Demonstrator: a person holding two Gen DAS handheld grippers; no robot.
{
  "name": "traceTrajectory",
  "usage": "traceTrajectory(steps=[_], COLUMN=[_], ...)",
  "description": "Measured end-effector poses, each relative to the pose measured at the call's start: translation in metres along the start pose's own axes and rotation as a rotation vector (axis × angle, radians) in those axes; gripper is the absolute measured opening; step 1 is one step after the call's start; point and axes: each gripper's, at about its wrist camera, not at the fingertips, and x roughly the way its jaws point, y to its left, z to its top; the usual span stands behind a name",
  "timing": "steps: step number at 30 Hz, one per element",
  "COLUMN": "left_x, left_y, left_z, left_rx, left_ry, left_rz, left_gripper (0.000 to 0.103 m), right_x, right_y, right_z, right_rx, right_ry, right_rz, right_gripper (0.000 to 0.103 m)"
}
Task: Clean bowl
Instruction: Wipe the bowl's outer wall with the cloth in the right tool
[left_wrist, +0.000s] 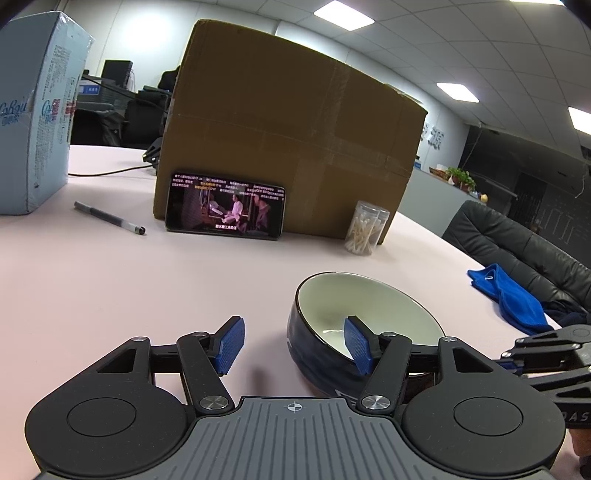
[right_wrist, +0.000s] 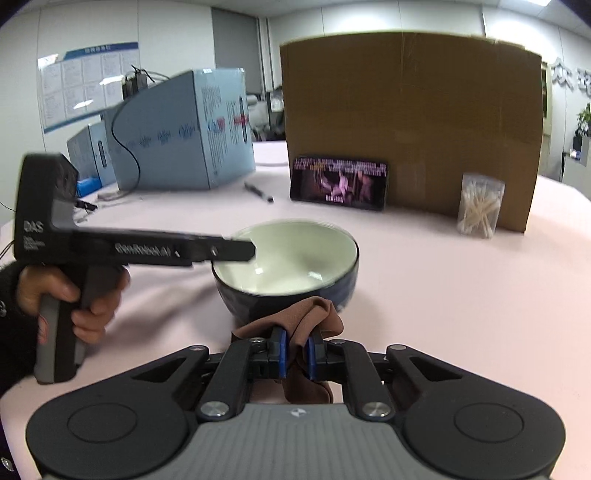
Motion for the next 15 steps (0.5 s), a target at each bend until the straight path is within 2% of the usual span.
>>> traceTrajectory(steps=[9,11,15], left_x=[0.001,0.001,0.001], left_y=[-0.001,-0.001,-0.001], left_z=[0.000,0.000,0.000], left_rx=[0.000,0.001,0.001], left_ry=[0.003,0.002,0.003], left_rz=[-0.009,-0.010,-0.010], left_gripper=[0.060,0.060,0.060], right_x=[0.006,0.006,-0.001], right_y=[0.011,0.009,-0.003], right_z=[0.001,0.003,0.007], right_rx=[0.015,0.015,0.019], right_ry=[0.010,0.007,-0.011], right_rz=[0.098,0.095,0.021], right_gripper=[0.012,0.012,0.013])
